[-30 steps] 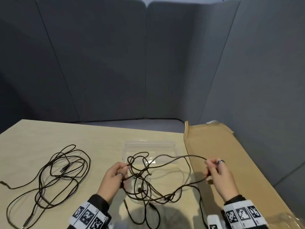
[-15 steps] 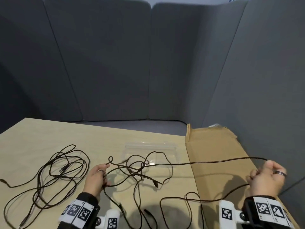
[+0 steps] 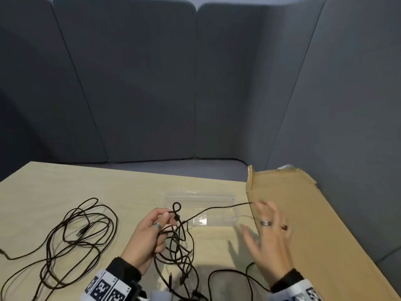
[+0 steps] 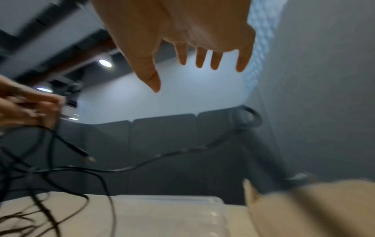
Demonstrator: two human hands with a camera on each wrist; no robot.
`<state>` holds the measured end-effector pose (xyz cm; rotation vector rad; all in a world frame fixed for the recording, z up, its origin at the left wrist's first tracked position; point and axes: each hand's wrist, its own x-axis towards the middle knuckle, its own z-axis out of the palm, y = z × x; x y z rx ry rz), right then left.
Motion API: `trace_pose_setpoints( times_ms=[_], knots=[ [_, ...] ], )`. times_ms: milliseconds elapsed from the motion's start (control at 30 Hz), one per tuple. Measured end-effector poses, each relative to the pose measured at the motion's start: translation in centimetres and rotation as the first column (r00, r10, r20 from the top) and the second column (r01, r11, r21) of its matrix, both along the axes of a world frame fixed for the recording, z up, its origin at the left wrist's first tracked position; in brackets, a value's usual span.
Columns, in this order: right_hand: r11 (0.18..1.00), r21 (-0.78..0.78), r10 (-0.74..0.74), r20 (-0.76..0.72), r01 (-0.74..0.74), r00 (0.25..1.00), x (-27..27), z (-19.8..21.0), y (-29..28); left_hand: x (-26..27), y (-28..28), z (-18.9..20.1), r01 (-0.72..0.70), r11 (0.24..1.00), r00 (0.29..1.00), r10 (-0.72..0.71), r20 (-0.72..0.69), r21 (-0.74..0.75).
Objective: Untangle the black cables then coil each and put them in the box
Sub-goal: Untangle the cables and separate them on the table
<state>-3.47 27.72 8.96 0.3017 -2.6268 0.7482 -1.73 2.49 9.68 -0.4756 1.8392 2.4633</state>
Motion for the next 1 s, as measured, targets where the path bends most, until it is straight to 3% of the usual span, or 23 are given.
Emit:
trace_pose_setpoints(
  times_ms=[33, 100, 167, 300, 400, 567, 700, 767, 833, 933, 1000],
  knots=[
    [0.987, -0.071, 0.152, 0.117, -0.144, 0.981, 0.4, 0.6, -1.5, 0.1, 0.3, 0.2, 0.006, 1.000, 1.000, -0.006, 0.009, 0.028],
    [0.915, -0.208, 0.403, 0.415, -0.346, 0.816, 1.3, 0.8, -4.5, 0.2, 1.1, 0.5, 0.012, 0.994, 0.999, -0.015, 0.029, 0.112],
    [0.866, -0.191, 0.489, 0.521, -0.463, 0.700, 1.9, -1.1, -6.9, 0.4, 1.9, 0.8, 0.024, 0.980, 0.998, -0.033, 0.045, 0.196],
    [0.849, -0.330, 0.524, 0.417, -0.413, 0.743, 2.2, -3.5, -7.4, 0.5, 2.2, 0.9, 0.025, 0.974, 0.998, -0.037, 0.050, 0.225],
    [0.780, -0.565, 0.542, 0.393, -0.271, 0.743, 2.1, -2.3, -6.2, 0.0, 1.1, 0.5, -0.023, 0.994, 0.999, 0.019, 0.042, 0.111],
    [0.529, -0.847, 0.479, 0.356, 0.060, 0.802, 0.5, -0.9, -1.5, -1.0, -1.3, -0.8, -0.173, 0.985, 0.982, 0.174, 0.067, -0.025],
    [0.297, -0.947, 0.391, 0.239, 0.124, 0.889, 0.1, -1.3, 2.5, -1.8, -2.8, -1.4, -0.217, 0.973, 0.972, 0.222, 0.074, -0.079],
    [0.263, -0.954, 0.316, 0.227, 0.145, 0.921, 0.1, -1.4, 4.7, -2.2, -3.5, -1.5, -0.247, 0.964, 0.966, 0.253, 0.060, -0.103],
    [0.297, -0.939, 0.203, 0.239, 0.173, 0.949, 0.2, -1.2, 6.8, -2.6, -4.3, -1.4, -0.279, 0.952, 0.958, 0.286, 0.040, -0.123],
    [0.295, -0.942, -0.020, 0.160, 0.159, 0.987, 0.4, -0.4, 10.2, -2.8, -5.4, -1.3, -0.331, 0.935, 0.941, 0.337, 0.027, -0.123],
    [0.264, -0.952, -0.232, 0.090, 0.152, 0.968, 0.7, 0.6, 12.7, -2.8, -6.0, -1.0, -0.357, 0.929, 0.932, 0.362, 0.035, -0.098]
  ],
)
